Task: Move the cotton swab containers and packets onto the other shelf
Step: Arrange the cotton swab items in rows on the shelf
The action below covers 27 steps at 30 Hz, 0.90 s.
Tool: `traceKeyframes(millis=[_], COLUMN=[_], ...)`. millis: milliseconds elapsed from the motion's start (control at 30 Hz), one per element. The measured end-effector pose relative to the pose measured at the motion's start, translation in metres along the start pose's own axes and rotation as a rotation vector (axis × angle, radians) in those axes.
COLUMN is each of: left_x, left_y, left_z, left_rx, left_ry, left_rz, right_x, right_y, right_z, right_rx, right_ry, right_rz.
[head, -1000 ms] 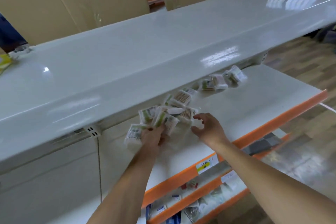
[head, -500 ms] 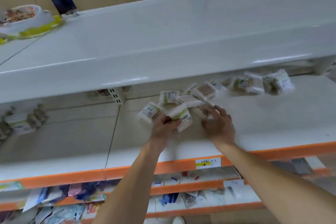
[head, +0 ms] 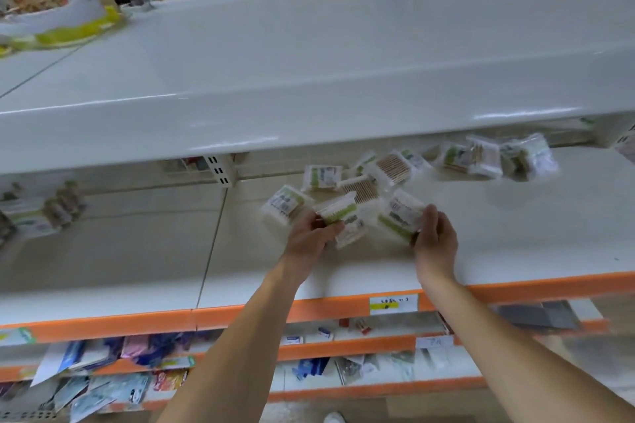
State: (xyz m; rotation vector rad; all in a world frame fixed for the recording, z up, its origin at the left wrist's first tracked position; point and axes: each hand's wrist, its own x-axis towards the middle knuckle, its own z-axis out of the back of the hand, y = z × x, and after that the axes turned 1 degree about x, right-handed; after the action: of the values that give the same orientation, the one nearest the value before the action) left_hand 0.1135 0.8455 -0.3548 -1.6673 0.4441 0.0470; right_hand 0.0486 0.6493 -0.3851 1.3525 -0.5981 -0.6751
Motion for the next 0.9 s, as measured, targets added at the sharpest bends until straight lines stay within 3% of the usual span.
traceKeyframes(millis=[367, 667, 900], left_x=[-0.001, -0.008, -0.025], left_y=[0.004, 0.005, -0.01], left_z=[0.009, 0.004, 0.005], left_rx=[0.079, 0.07, 0.155], left_ry=[0.014, -0.092, -0.249], left_rz=[0.017, -0.006, -0.028], right_x=[-0.005, -0.005, -0.008], right_y=[0.014, 0.017, 0.033], right_z=[0.006, 0.002, 0.001], right_rx=[-0.085, 0.181, 0.274], right_ry=[0.114, 0.175, 0.363], right_rz=[0.034, -0.315, -0.385])
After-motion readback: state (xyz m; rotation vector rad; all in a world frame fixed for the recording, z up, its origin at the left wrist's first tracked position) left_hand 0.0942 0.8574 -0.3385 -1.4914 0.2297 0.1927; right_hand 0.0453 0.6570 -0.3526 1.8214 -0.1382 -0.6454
